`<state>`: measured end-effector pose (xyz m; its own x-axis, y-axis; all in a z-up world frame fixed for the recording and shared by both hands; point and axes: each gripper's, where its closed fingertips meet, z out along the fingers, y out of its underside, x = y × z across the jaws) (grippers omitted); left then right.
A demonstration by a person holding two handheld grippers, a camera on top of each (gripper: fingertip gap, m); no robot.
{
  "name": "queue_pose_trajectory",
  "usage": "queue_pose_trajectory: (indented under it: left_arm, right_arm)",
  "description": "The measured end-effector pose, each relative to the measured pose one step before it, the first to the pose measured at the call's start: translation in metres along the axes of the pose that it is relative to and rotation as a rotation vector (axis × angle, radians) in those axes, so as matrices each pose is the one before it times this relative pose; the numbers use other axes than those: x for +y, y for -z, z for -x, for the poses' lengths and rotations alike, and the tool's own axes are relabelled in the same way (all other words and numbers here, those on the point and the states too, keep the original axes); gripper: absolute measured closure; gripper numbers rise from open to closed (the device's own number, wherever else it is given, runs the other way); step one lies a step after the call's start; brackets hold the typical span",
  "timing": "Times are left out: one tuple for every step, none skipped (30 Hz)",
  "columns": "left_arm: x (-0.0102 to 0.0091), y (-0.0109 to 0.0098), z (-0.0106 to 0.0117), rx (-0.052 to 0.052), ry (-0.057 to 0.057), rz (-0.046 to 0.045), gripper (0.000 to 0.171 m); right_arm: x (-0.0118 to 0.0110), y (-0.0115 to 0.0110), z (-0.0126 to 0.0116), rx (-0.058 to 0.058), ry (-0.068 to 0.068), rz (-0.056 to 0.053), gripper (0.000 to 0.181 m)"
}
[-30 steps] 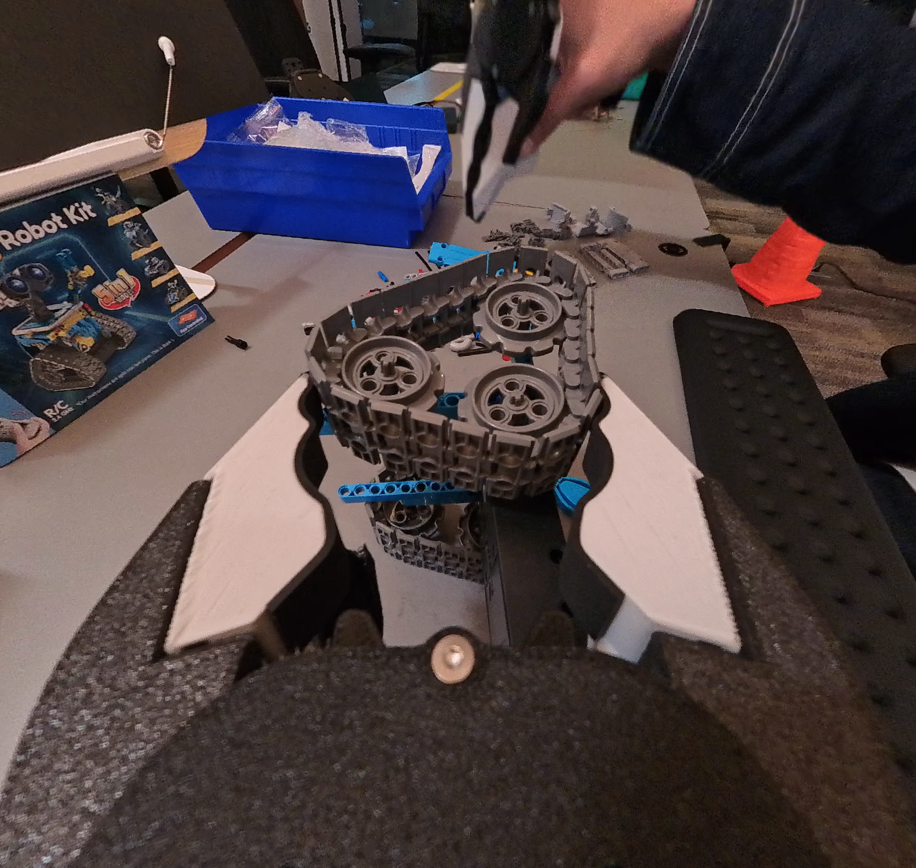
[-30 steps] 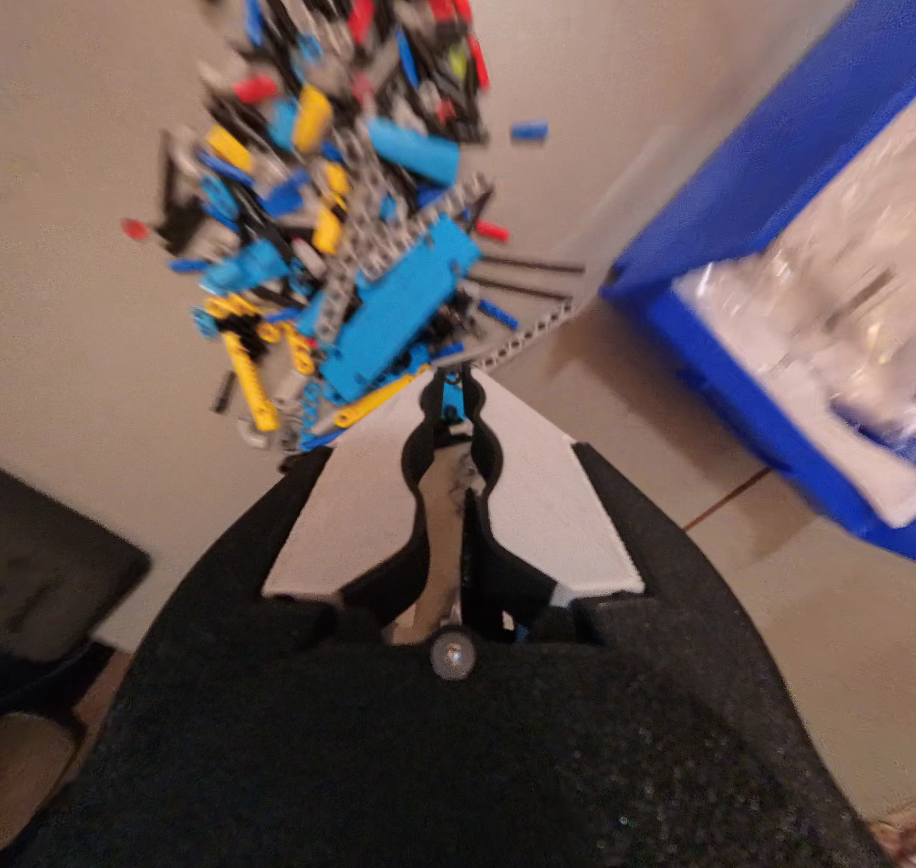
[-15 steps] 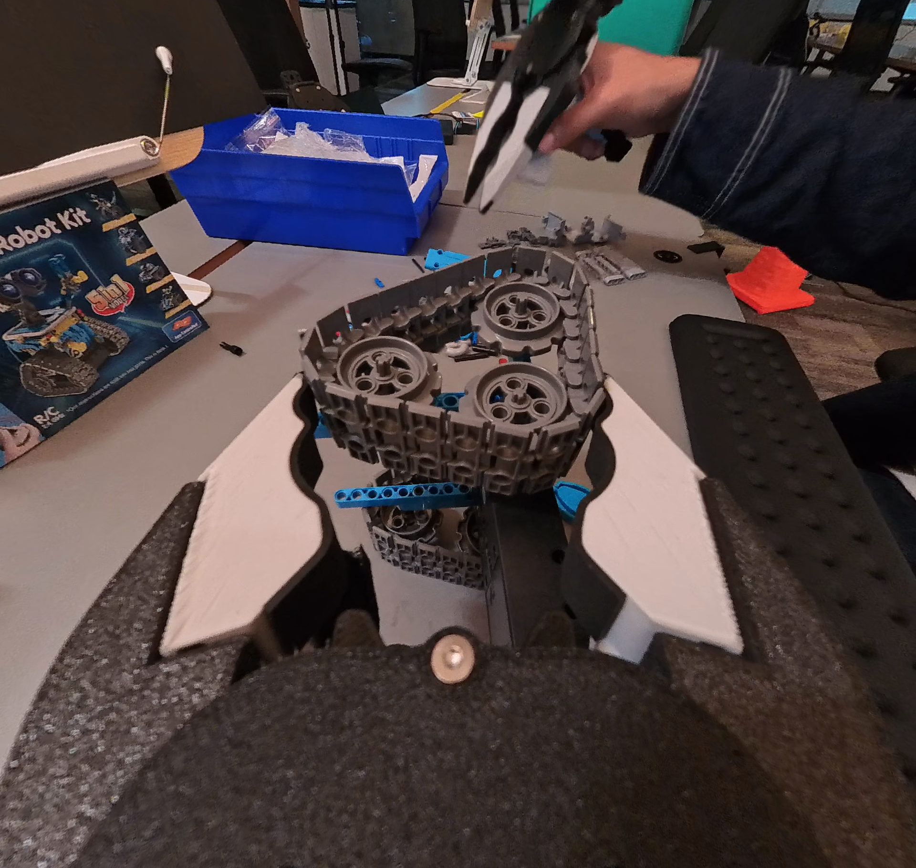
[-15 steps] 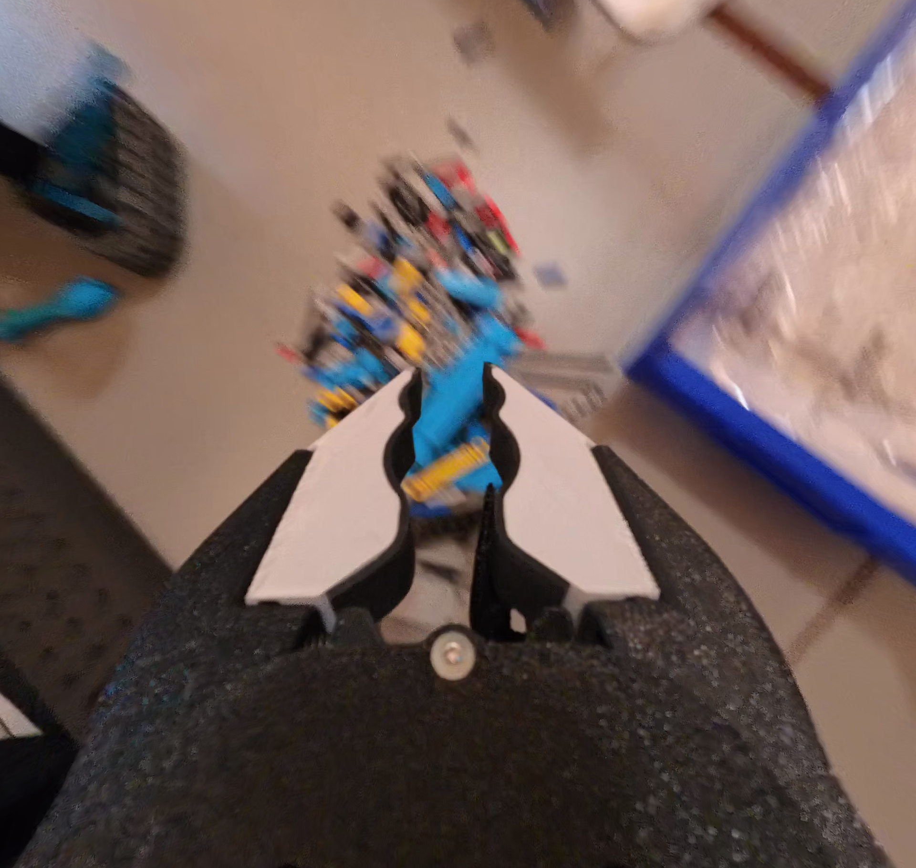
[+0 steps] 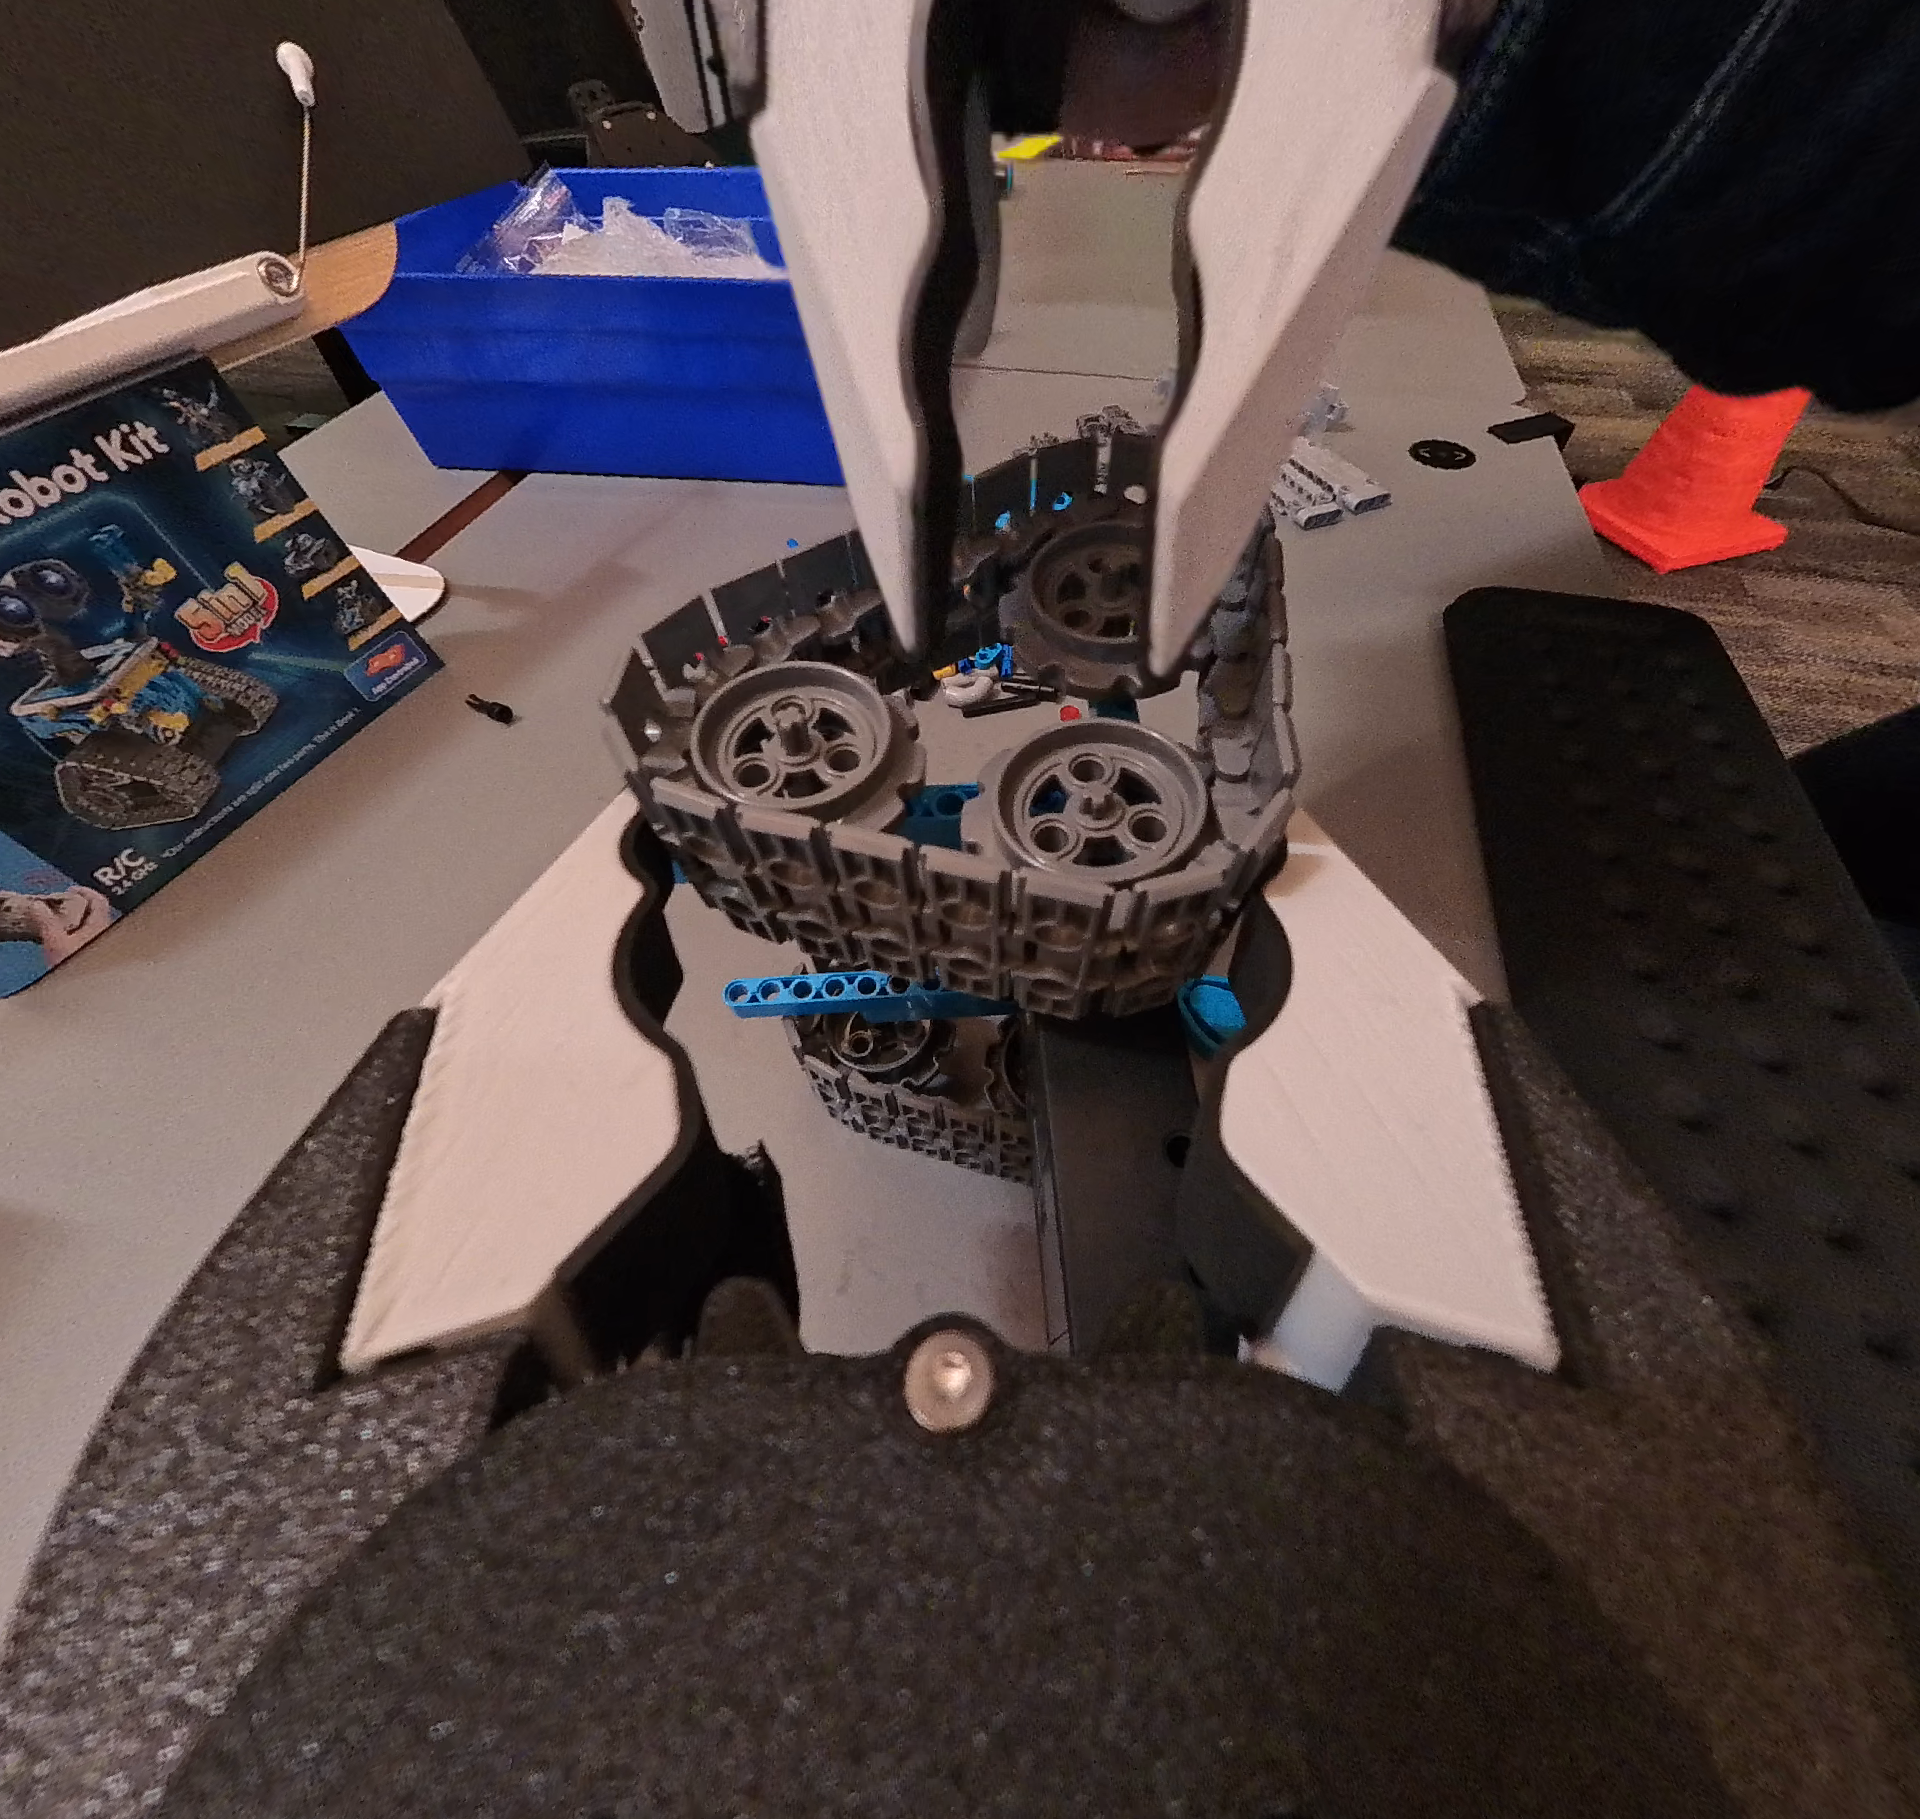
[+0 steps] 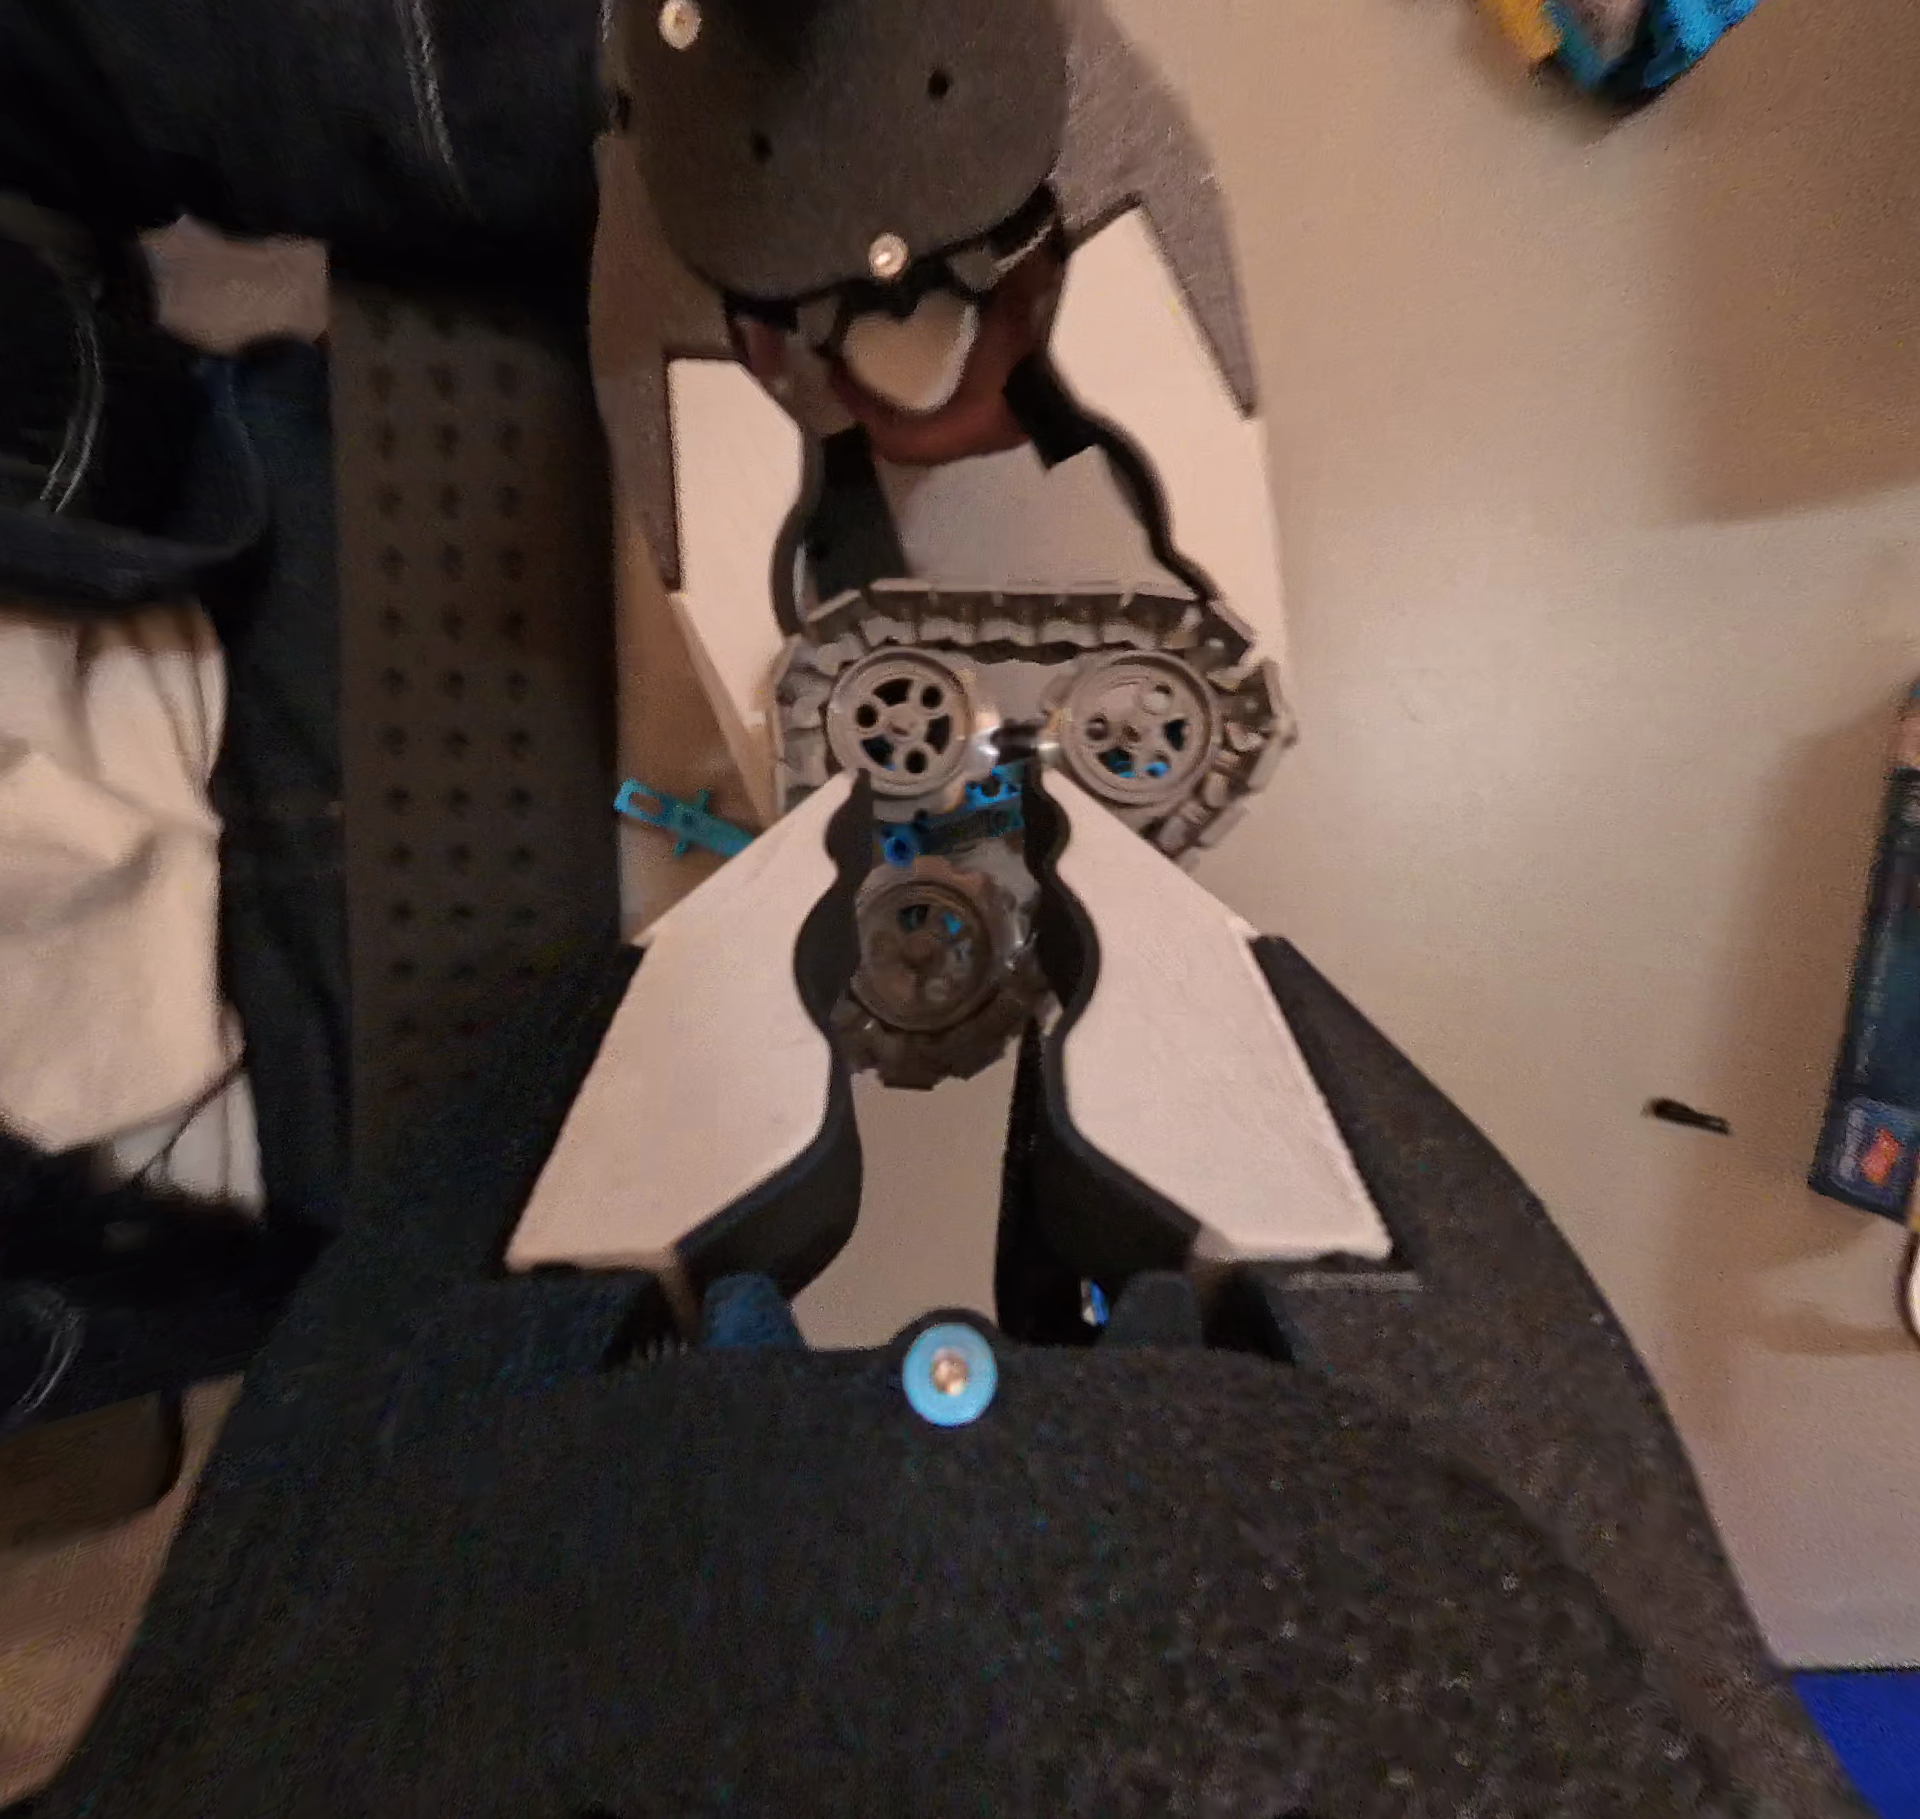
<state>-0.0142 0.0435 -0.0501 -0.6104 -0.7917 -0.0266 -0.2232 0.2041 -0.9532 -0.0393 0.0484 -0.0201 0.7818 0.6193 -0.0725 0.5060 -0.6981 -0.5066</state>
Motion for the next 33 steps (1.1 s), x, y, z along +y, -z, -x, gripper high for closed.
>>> queue_pose_trajectory:
  left_arm:
    - [-0.00003, 0.00008, 0.00001, 0.0011, 0.0000, -0.00047, 0.063]
    - [0.00003, 0.00006, 0.00008, 0.0007, -0.0015, 0.00009, 0.063]
    - [0.00006, -0.00003, -0.00048, -0.0002, -0.0062, 0.00080, 0.063]
    - [-0.00011, 0.00001, -0.00068, -0.0010, -0.0098, 0.00132, 0.063]
    - [-0.00006, -0.00011, -0.00070, -0.0019, -0.0091, 0.00226, 0.063]
    - [0.00003, -0.00031, -0.00020, -0.0031, -0.0052, 0.00336, 0.063]
    - [0.00009, -0.00031, 0.00006, -0.0034, 0.0007, 0.00361, 0.063]
    - [-0.00003, -0.00044, 0.00034, -0.0034, 0.0056, 0.00356, 0.063]
    - [-0.00011, -0.00080, 0.00033, -0.0018, 0.0069, 0.00379, 0.063]
    - [0.00000, -0.00048, 0.00004, 0.0000, 0.0023, 0.00129, 0.063]
    - [0.00002, -0.00010, 0.00000, -0.0005, 0.0008, 0.00045, 0.063]
    - [0.00016, 0.00005, 0.00031, -0.0004, 0.0025, 0.00017, 0.063]
    - [0.00003, 0.00002, 0.00012, 0.0005, 0.0024, 0.00004, 0.063]
    - [-0.00004, -0.00021, -0.00015, 0.0018, 0.0011, 0.00024, 0.063]
    - [0.00004, -0.00009, -0.00019, 0.0012, 0.0001, 0.00061, 0.063]
    - [0.00006, 0.00010, -0.00007, -0.0010, -0.0022, 0.00122, 0.063]
    - [0.00005, 0.00000, -0.00048, -0.0007, -0.0042, 0.00163, 0.063]
    - [-0.00004, -0.00008, -0.00075, -0.0001, -0.0038, 0.00306, 0.063]
    - [0.00001, -0.00021, -0.00057, -0.0002, -0.0035, 0.00295, 0.063]
    - [0.00010, 0.00013, -0.00044, 0.0012, -0.0040, 0.00077, 0.063]
    - [0.00019, 0.00017, -0.00028, 0.0017, -0.0009, -0.00063, 0.063]
    - [0.00004, -0.00014, 0.00048, 0.0011, 0.0070, 0.00019, 0.063]
    - [0.00001, -0.00013, 0.00040, 0.0007, 0.0069, 0.00005, 0.063]
    - [-0.00023, 0.00028, 0.00045, -0.0031, -0.0002, -0.00282, 0.063]
    - [-0.00004, 0.00007, 0.00131, -0.0102, 0.0000, -0.00227, 0.063]
    - [0.00028, -0.00043, 0.00146, -0.0088, 0.0038, 0.00164, 0.064]
    - [0.00014, -0.00062, 0.00020, -0.0004, 0.0051, 0.00287, 0.064]
    - [-0.00017, -0.00033, -0.00001, -0.0019, 0.0007, 0.00149, 0.064]
    - [-0.00009, 0.00001, 0.00031, -0.0045, -0.0007, 0.00117, 0.064]
    - [0.00006, -0.00006, 0.00054, -0.0036, 0.0022, 0.00061, 0.064]
    - [0.00002, 0.00014, 0.00057, -0.0033, 0.0018, -0.00033, 0.064]
    - [0.00004, 0.00006, 0.00046, -0.0030, 0.0006, 0.00010, 0.064]
    - [-0.00005, -0.00011, -0.00004, -0.0016, -0.0009, 0.00093, 0.064]
  right_arm:
    - [0.00236, -0.00345, 0.00409, -0.0428, 0.0084, 0.0498, 0.154]
    - [0.00355, -0.00324, 0.00030, -0.0194, 0.0013, 0.0517, 0.153]
    - [0.00116, -0.00214, -0.00062, -0.0174, -0.0079, 0.0312, 0.151]
    - [-0.00021, -0.00120, 0.00176, -0.0387, -0.0180, 0.0149, 0.153]
    - [0.00074, -0.00161, 0.00098, -0.0385, -0.0186, 0.0132, 0.153]
    - [0.00079, -0.00150, 0.00100, -0.0436, -0.0235, 0.0041, 0.153]
    - [0.00075, -0.00079, 0.00094, -0.0475, -0.0356, -0.0039, 0.154]
    - [0.00117, 0.00039, -0.00118, -0.0294, -0.0275, -0.0013, 0.154]
    - [0.00069, 0.00030, -0.00041, -0.0218, -0.0182, -0.0026, 0.155]
    - [0.00069, -0.00003, 0.00013, -0.0120, -0.0086, -0.0003, 0.155]
    - [-0.00037, -0.00008, -0.00010, -0.0051, -0.0026, -0.0038, 0.155]
    - [-0.00054, 0.00002, -0.00036, -0.0072, -0.0106, -0.0050, 0.155]
    - [-0.00020, 0.00013, -0.00008, -0.0121, -0.0221, -0.0020, 0.156]
    - [0.00039, 0.00015, 0.00028, -0.0112, -0.0202, 0.0003, 0.156]
    - [0.00014, 0.00016, 0.00008, -0.0030, -0.0030, -0.0037, 0.156]
    - [-0.00026, 0.00005, -0.00005, 0.0010, 0.0072, -0.0075, 0.156]
    - [0.00037, 0.00005, 0.00071, -0.0038, 0.0007, -0.0062, 0.157]
    - [0.00081, -0.00010, 0.00067, -0.0062, -0.0029, -0.0025, 0.157]
    - [0.00008, 0.00029, 0.00040, -0.0025, -0.0002, -0.0056, 0.158]
    - [-0.00023, 0.00022, 0.00064, -0.0081, 0.0044, -0.0120, 0.158]
    - [-0.00069, 0.00074, -0.00007, -0.0172, -0.0098, -0.0198, 0.160]
    - [-0.00057, 0.00111, -0.00096, -0.0199, -0.0248, -0.0178, 0.162]
    - [-0.00168, 0.00121, -0.00098, -0.0173, -0.0219, -0.0238, 0.164]
    - [-0.00364, 0.00203, -0.00272, -0.0061, -0.0221, -0.0398, 0.172]
    - [-0.00508, 0.00190, 0.00138, -0.0299, -0.0372, -0.0426, 0.181]
    - [-0.00001, -0.00058, -0.00387, 0.0213, -0.0359, -0.0054, 0.181]
    - [0.00095, -0.00074, -0.00112, 0.0296, -0.0101, 0.0109, 0.179]
    - [0.00118, 0.00011, 0.00089, 0.0443, 0.0212, 0.0227, 0.176]
    - [0.00018, 0.00029, 0.00118, 0.0555, 0.0346, 0.0241, 0.172]
    - [0.00104, 0.00048, -0.00170, 0.0707, 0.0088, 0.0321, 0.168]
    - [0.00258, 0.00038, -0.00370, 0.0675, -0.0224, 0.0396, 0.157]
    - [0.00314, -0.00033, -0.00126, 0.0346, -0.0402, 0.0357, 0.150]
    - [0.00196, -0.00086, 0.00111, 0.0050, -0.0466, 0.0228, 0.151]
